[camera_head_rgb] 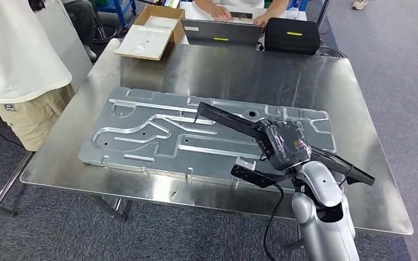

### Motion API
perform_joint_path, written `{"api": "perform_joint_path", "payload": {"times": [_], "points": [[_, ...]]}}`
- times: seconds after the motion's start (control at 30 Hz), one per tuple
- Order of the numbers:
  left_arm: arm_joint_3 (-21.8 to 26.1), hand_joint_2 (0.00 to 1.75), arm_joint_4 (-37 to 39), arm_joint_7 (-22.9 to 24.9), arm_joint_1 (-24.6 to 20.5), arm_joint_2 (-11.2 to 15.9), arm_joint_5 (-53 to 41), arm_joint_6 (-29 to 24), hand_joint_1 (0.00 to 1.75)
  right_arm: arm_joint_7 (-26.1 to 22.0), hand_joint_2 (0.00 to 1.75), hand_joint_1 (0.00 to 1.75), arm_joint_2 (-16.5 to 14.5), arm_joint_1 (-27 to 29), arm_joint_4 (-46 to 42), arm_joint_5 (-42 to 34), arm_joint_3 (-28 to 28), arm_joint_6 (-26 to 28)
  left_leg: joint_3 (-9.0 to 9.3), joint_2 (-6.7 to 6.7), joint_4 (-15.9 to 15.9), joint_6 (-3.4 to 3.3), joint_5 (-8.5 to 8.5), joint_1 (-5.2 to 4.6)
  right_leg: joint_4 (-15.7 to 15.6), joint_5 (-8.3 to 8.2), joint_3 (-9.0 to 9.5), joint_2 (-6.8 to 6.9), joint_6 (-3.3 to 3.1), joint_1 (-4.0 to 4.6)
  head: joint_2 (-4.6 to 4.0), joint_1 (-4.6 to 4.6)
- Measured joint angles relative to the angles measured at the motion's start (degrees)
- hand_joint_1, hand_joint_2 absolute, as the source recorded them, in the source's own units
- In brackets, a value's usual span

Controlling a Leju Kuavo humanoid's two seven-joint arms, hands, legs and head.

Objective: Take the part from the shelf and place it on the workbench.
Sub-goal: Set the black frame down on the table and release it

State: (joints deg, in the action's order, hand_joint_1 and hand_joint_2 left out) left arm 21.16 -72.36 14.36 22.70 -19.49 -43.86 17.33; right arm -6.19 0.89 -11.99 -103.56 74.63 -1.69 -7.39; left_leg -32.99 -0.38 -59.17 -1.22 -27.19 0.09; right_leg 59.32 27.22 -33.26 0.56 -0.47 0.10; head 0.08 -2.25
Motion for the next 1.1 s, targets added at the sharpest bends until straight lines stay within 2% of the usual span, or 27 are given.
{"api": "perform_joint_path", "payload": {"times": [0.07,0.1,0.13,0.2,0.23,0.27,0.3,0.33,0.4,0.43,0.47,0.5,0.6,0.67,0.73,0.77,0.8,0.83,0.87,0.93,0.97,1.07,1.1], "points": [[0.42,1.75,-0.24,-0.04,0.02,-0.03,0.08,0.11,0.0,-0.37,1.75,1.75,0.37,-0.1,0.63,-0.56,0.5,-0.46,0.13,0.02,0.53,-0.7,0.42,0.23,0.26,0.25,-0.11,-0.04,0.54,-0.08,0.0,0.01],[0.61,1.75,-0.29,-0.07,-0.01,-0.07,0.11,0.2,0.0,-0.65,1.75,1.75,0.64,-0.23,0.93,-0.81,0.68,-0.69,0.23,0.05,0.84,-1.05,0.64,0.38,1.31,1.05,-0.54,-0.12,0.85,-0.16,0.0,0.02],[0.73,1.75,-0.34,-0.11,-0.06,-0.1,0.12,0.36,0.0,-1.01,1.75,1.75,1.03,-0.42,1.27,-1.03,0.78,-0.86,0.28,0.09,1.1,-1.31,0.84,0.54,3.52,2.48,-1.51,-0.2,1.17,-0.3,-0.01,0.02],[0.95,1.75,-0.35,-0.24,-0.2,-0.14,0.12,0.68,0.0,-1.75,1.75,1.75,1.92,-0.82,2.2,-1.31,0.84,-0.99,0.16,0.12,1.13,-1.5,0.94,0.53,10.47,6.02,-4.74,-0.3,1.78,-0.68,-0.01,0.02],[1.1,1.75,-0.35,-0.3,-0.23,-0.14,0.12,0.86,0.0,-2.1,1.75,1.75,2.44,-0.94,2.81,-1.36,0.83,-0.96,0.09,0.09,1.09,-1.51,0.95,0.53,13.61,7.13,-6.27,-0.3,2.01,-0.87,0.0,0.02],[1.29,1.75,-0.35,-0.37,-0.24,-0.14,0.12,1.0,0.0,-2.46,1.75,1.75,2.94,-1.0,3.35,-1.35,0.81,-0.86,0.07,0.04,1.05,-1.49,0.94,0.54,15.12,7.17,-7.06,-0.3,2.17,-1.05,0.0,0.02],[1.46,1.75,-0.34,-0.47,-0.25,-0.15,0.12,1.14,0.0,-2.86,1.75,1.75,3.47,-1.08,3.83,-1.3,0.75,-0.61,0.09,-0.02,0.98,-1.46,0.91,0.56,14.51,6.12,-6.81,-0.3,2.26,-1.21,-0.01,0.02],[1.62,1.75,-0.34,-0.67,-0.27,-0.17,0.12,1.29,0.0,-3.39,1.75,1.75,4.14,-1.28,4.26,-1.22,0.62,-0.07,0.14,-0.09,0.9,-1.37,0.86,0.58,11.71,4.16,-5.49,-0.29,2.32,-1.37,0.0,0.02],[1.91,1.75,-0.33,-1.27,-0.42,-0.26,0.1,1.55,0.0,-4.56,1.75,1.75,5.83,-2.23,5.05,-1.08,0.1,1.66,0.14,-0.19,0.69,-1.0,0.69,0.49,3.92,0.76,-1.84,-0.34,2.3,-1.46,0.0,0.02],[2.05,1.75,-0.33,-1.59,-0.52,-0.31,0.07,1.65,0.0,-5.08,1.75,1.75,6.73,-2.82,5.46,-1.04,-0.26,2.62,0.06,-0.21,0.62,-0.71,0.66,0.4,1.26,-0.07,-0.66,-0.4,2.15,-1.36,0.0,0.02],[2.19,1.75,-0.33,-1.85,-0.61,-0.33,0.04,1.73,0.0,-5.44,1.75,1.75,7.51,-3.33,5.81,-1.03,-0.56,3.41,-0.03,-0.22,0.61,-0.39,0.66,0.32,0.02,-0.2,-0.2,-0.47,1.95,-1.18,-0.01,0.01],[2.29,1.75,-0.32,-2.07,-0.67,-0.34,0.01,1.81,0.0,-5.68,1.75,1.31,8.11,-3.71,6.12,-1.02,-0.8,3.95,-0.09,-0.22,0.65,-0.07,0.72,0.28,-0.08,-0.21,-0.24,-0.53,1.68,-0.95,-0.01,0.0],[2.51,1.75,-0.31,-3.06,-0.73,-0.35,-0.28,1.93,0.0,-5.97,1.75,0.0,9.46,-4.78,6.72,-1.02,-1.58,4.6,-0.39,-0.13,-0.16,0.89,-0.01,0.46,-0.56,-0.6,-0.22,-0.51,0.46,-1.12,-0.01,-0.01],[2.58,1.75,-0.28,-3.93,-0.86,-0.37,-0.69,1.87,0.0,-5.97,1.75,0.0,10.03,-5.72,6.9,-1.06,-2.17,4.73,-2.59,-0.02,-5.2,1.26,-3.11,0.56,-0.8,-0.76,-0.16,-0.36,-0.32,-1.13,0.0,-0.01],[2.7,1.75,-0.22,-4.7,-1.0,-0.38,-0.77,1.69,0.0,-5.9,1.75,0.0,10.37,-6.2,7.09,-1.11,-2.48,4.78,-6.16,0.01,-12.96,1.39,-6.76,0.57,-0.74,-0.73,-0.25,-0.2,-0.68,-0.81,-0.01,-0.01],[2.79,1.75,-0.17,-4.95,-1.03,-0.38,-0.52,1.58,0.0,-5.85,1.75,0.0,10.51,-6.27,7.18,-1.14,-2.59,4.77,-7.32,0.01,-15.43,1.37,-7.42,0.57,-0.7,-0.7,-0.26,-0.13,-0.75,-0.62,-0.01,-0.02],[2.87,1.75,-0.11,-5.05,-1.03,-0.38,-0.18,1.51,0.0,-5.81,1.75,0.0,10.6,-6.34,7.25,-1.16,-2.74,4.77,-7.47,0.01,-15.79,1.25,-6.93,0.55,-0.64,-0.68,-0.24,-0.11,-0.79,-0.46,-0.01,-0.02],[2.93,1.75,-0.05,-5.09,-1.03,-0.38,0.16,1.48,0.0,-5.79,1.75,0.0,10.68,-6.45,7.29,-1.19,-2.95,4.77,-6.47,0.01,-13.77,1.0,-5.37,0.51,-0.61,-0.65,-0.16,-0.12,-0.82,-0.28,-0.01,-0.02],[2.97,1.75,0.0,-5.09,-1.04,-0.38,0.38,1.47,0.0,-5.79,1.75,0.0,10.76,-6.57,7.3,-1.21,-3.12,4.77,-4.56,0.02,-9.96,0.59,-3.21,0.41,-0.59,-0.6,-0.02,-0.15,-0.84,-0.12,0.0,-0.02],[3.07,1.75,0.02,-5.1,-1.14,-0.41,0.6,1.47,0.0,-5.79,1.75,0.0,10.87,-6.84,7.33,-1.21,-3.35,4.77,-0.85,0.08,-2.39,-0.26,-0.37,0.15,-0.52,-0.49,0.11,-0.17,-0.74,0.19,0.0,0.0],[3.13,1.75,0.03,-5.11,-1.19,-0.44,0.65,1.45,0.0,-5.79,1.75,0.0,10.94,-6.97,7.36,-1.21,-3.36,4.77,0.08,0.12,-0.36,-0.51,0.11,0.04,-0.47,-0.48,0.07,-0.14,-0.56,0.26,-0.01,0.01],[3.34,1.75,0.07,-5.14,-1.17,-0.51,0.67,1.42,0.0,-5.78,1.75,0.0,11.15,-7.19,7.4,-1.21,-3.44,4.78,0.48,0.15,0.92,-0.92,0.46,0.08,-0.55,-0.51,0.01,-0.1,0.3,0.15,-0.01,-0.01],[3.4,1.31,0.08,-5.14,-1.16,-0.55,0.67,1.42,0.0,-5.78,1.75,0.0,11.23,-7.28,7.4,-1.21,-3.47,4.8,0.65,0.15,1.32,-1.17,0.71,0.22,-0.2,-0.13,-0.06,-0.17,0.61,0.13,-0.01,0.01]]}}
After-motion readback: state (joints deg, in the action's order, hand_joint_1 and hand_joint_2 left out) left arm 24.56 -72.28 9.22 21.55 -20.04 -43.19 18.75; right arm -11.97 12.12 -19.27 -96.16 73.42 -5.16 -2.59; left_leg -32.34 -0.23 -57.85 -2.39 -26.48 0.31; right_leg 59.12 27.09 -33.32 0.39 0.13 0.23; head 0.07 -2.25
